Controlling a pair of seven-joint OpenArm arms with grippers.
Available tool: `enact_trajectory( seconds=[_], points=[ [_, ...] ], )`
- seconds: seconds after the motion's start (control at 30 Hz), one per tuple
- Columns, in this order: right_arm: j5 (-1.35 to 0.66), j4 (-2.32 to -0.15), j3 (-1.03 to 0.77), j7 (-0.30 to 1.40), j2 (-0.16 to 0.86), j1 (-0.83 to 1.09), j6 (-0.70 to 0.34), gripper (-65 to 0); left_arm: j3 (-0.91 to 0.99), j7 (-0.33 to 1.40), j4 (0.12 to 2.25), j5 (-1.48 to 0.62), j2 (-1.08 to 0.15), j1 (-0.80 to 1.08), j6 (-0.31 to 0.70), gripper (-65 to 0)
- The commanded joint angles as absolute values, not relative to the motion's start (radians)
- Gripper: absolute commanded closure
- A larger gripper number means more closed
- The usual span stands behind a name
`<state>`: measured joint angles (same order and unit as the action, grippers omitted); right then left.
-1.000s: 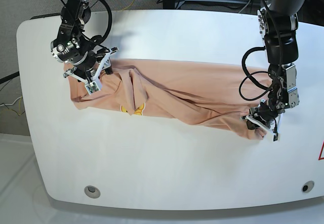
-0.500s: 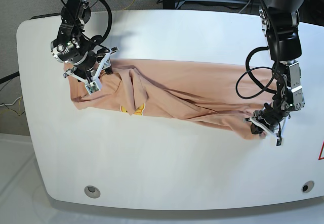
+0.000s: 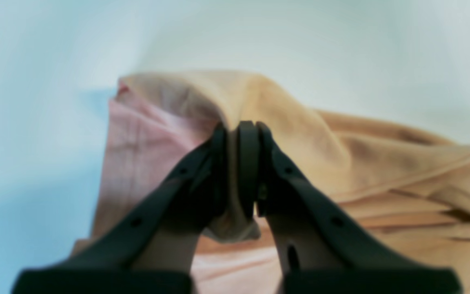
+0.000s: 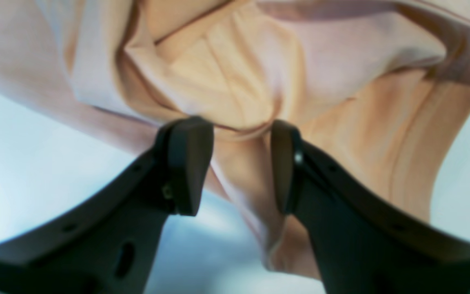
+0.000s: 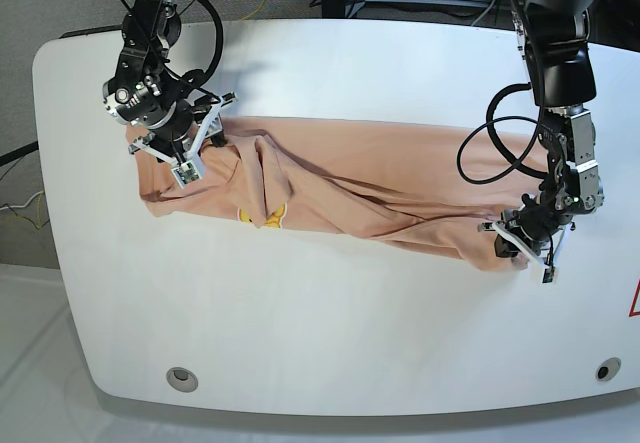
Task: Fold the T-shirt properly
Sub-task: 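Drag the held shirt end with the left gripper away from the right gripper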
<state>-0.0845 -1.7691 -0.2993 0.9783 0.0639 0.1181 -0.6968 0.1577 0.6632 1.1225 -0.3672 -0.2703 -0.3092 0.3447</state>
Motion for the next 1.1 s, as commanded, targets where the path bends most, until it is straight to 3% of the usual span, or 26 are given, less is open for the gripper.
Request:
enact_trajectory(
  seconds=[0.0, 1.07],
  points=[
    [-0.099, -1.790, -0.297, 0.963, 0.070, 0.108, -0.698, -26.7, 0.159, 0.645, 1.145, -0.378, -0.286, -0.318, 0.349, -2.1],
    [-0.099, -1.790, -0.297, 0.963, 0.070, 0.108, -0.698, -26.7, 0.104, 0.680, 1.145, -0.377, -0.429, -0.300, 0.352, -2.1]
  ],
)
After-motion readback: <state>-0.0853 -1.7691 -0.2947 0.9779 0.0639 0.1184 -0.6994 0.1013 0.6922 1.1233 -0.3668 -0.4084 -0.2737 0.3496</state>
